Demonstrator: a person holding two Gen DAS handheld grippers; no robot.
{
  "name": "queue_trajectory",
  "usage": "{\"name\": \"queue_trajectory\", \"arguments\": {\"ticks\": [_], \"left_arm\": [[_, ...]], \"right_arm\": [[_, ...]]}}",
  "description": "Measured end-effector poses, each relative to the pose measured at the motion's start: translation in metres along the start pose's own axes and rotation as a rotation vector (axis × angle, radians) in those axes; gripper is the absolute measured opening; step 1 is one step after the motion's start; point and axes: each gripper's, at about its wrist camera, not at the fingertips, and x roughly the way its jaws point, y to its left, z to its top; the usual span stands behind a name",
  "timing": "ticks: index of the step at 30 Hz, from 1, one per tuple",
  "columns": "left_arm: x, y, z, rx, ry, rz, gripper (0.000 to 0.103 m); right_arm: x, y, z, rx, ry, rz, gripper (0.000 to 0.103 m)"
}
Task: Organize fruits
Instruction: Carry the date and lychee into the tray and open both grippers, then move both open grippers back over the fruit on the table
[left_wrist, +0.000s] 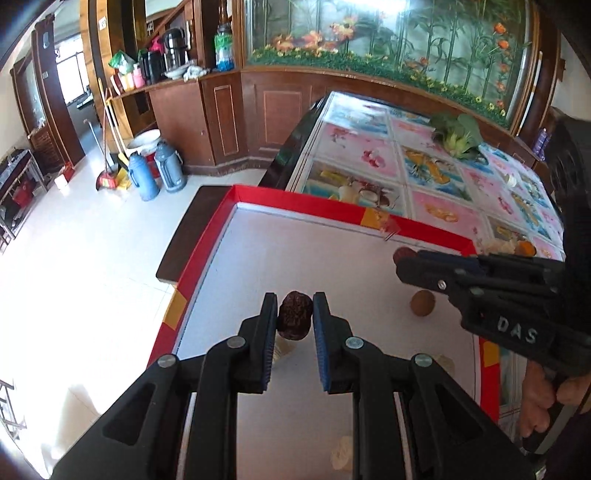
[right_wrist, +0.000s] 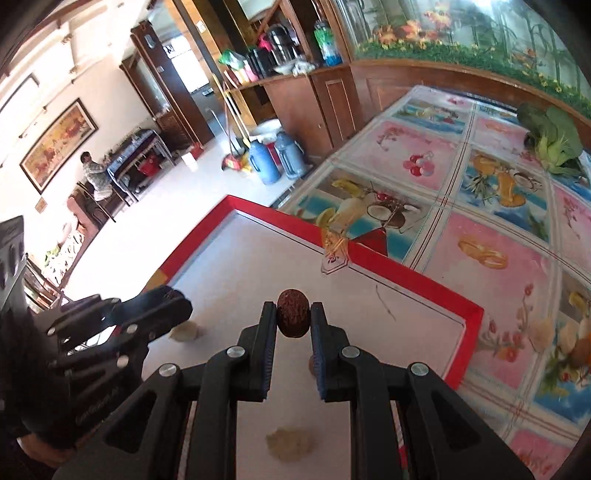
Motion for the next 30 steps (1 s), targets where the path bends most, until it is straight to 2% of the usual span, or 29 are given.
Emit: {"name": "queue_trajectory", "arguments": {"ticks": [8,10,11,12,13,14,16,21,26,30], "left_arm": [[0.014,0.003,-0.006,-0.001,0.058,0.030,0.021],[0.014,0.004,-0.007,-0.007,0.073,0.032,0.022],[0.014,0.004,-0.007,-0.011,0.076,0.037,0.028],[0.013,0.005,-0.008,-0.021,0.083,0.045,0.043],[0.009,0.007,-0.008,-0.036,0.075,0.047,0.049],[0.006,0.007,-0.008,-0.042,0.060,0.048,0.053],[-0.005,0.004,-0.007,-0.032,0.037,0.054,0.053],[-0.039,-0.024,-0.002,0.016,-0.042,-0.012,0.053],[-0.058,-0.083,-0.003,0.136,-0.076,-0.120,0.055],[-0.061,-0.132,-0.005,0.221,-0.067,-0.206,0.055]], "right_arm": [[0.020,-0.001,0.004,0.013,0.090,-0.039,0.017],[0.021,-0.004,0.002,0.032,0.118,-0.025,0.017],[0.019,-0.006,0.001,0.043,0.115,-0.011,0.017],[0.015,-0.008,0.001,0.051,0.108,0.005,0.019],[0.007,-0.010,-0.001,0.055,0.089,0.026,0.021],[-0.004,-0.013,-0.004,0.058,0.058,0.040,0.025],[-0.023,-0.018,-0.009,0.056,-0.002,0.051,0.029],[-0.077,-0.046,-0.034,0.051,-0.109,0.058,0.030],[-0.124,-0.098,-0.071,0.101,-0.151,-0.020,0.031],[-0.152,-0.144,-0.105,0.171,-0.155,-0.109,0.031]]}}
